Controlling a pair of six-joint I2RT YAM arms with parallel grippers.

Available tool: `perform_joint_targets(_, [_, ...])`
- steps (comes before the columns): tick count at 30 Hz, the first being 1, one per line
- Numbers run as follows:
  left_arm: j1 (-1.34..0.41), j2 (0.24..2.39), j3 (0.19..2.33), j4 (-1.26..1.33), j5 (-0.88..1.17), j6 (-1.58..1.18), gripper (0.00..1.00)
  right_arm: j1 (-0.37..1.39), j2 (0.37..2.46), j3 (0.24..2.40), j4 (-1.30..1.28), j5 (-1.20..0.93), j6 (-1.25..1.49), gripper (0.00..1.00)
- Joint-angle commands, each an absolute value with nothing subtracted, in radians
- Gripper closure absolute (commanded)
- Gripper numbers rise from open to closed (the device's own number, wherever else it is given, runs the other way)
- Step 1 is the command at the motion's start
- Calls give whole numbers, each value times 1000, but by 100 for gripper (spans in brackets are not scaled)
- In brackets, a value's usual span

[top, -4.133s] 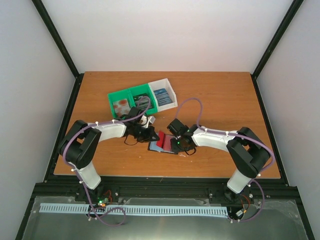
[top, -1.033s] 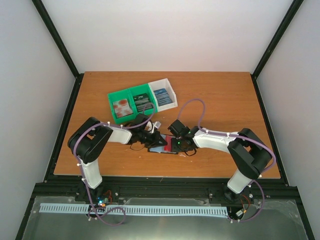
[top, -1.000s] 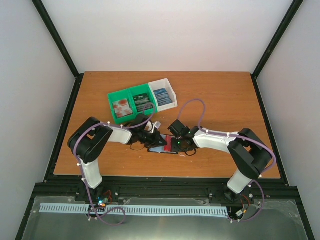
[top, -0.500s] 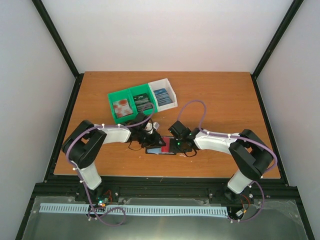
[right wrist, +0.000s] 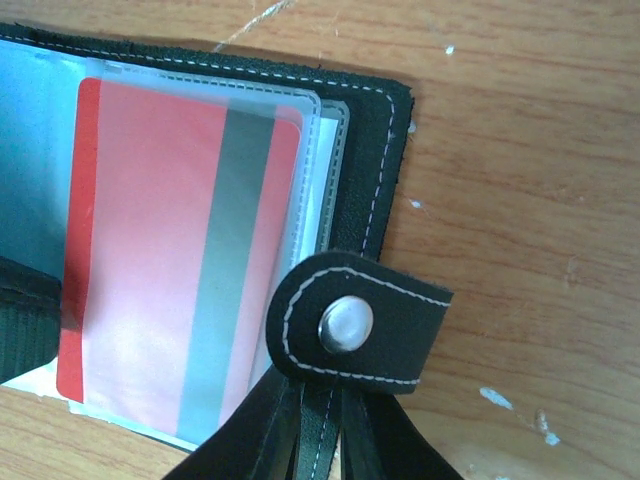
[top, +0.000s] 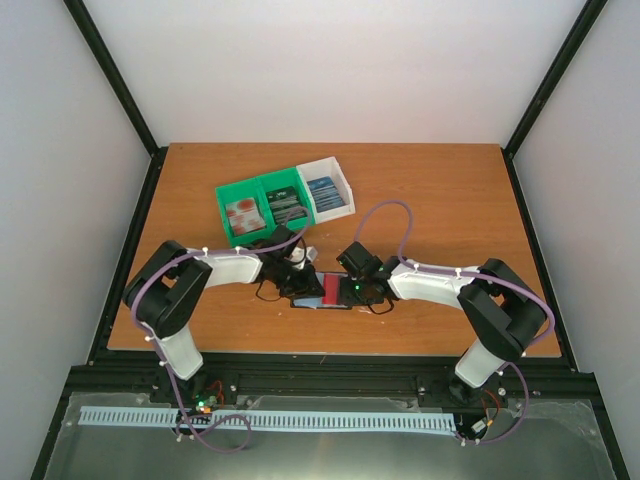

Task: Put the credit cards into the card holder
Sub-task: Insert the credit card into the card holder.

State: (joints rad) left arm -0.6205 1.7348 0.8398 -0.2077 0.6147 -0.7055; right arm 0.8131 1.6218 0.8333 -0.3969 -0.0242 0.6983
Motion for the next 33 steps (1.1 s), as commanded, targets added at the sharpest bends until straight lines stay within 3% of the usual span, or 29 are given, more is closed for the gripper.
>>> perform_joint_targets(1, [-629,1760,861,-174,674,-680,90,818,1611,815,-384,-34,703,86])
perform_joint_targets(13, [-630,1758,893,-228,644,-631,90,818,1582,806,-379,-18,713,87])
perform_joint_targets(15, [-630,1729,920,-295,580,-604,82,817,1549,807,-392,-3,715,86])
perform_joint_targets(20, [-625,1633,1024,-473,408,-489,46,805,1422,830,-462,46,707,78])
perform_joint_targets(25, [-580,1597,1178,-581,269,-325,20,776,1288,837,-498,75,659,69])
perform_joint_targets(28, [-533,1613,1276,-624,192,-191,13,738,1217,824,-496,57,637,65])
perform_joint_targets(33, [-485,1649,1394,-622,162,77,13,664,1173,811,-492,10,602,62])
